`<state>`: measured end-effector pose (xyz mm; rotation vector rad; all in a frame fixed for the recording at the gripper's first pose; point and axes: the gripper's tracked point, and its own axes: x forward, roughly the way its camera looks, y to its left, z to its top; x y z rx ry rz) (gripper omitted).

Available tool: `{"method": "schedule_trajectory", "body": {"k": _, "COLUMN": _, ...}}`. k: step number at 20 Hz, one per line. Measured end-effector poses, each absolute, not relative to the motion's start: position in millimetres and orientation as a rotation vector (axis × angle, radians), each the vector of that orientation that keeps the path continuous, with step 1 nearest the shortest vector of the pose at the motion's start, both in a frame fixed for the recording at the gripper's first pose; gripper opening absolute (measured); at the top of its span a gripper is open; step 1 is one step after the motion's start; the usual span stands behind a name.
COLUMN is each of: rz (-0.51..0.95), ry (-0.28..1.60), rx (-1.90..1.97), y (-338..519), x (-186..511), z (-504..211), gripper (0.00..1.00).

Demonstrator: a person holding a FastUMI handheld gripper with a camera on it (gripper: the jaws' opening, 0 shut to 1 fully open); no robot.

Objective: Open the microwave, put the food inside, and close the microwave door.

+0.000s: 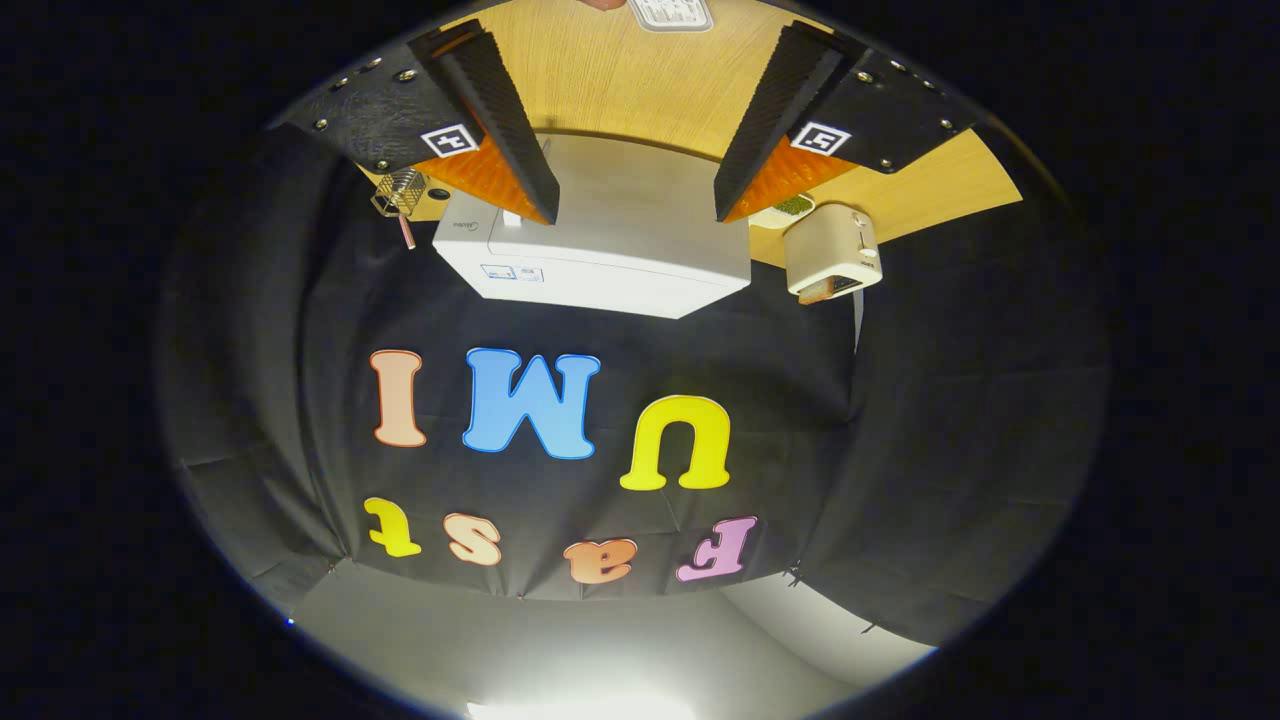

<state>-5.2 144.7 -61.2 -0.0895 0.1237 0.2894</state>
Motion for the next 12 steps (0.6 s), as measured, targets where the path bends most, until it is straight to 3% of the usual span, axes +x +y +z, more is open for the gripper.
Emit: {"method": "schedule_trajectory", "body": {"k": 12, "rz": 0.226, "ry": 0.102, "rx": -0.010, "y": 129.8, "x": 0.3, "z": -43.7, "gripper": 0.98}}
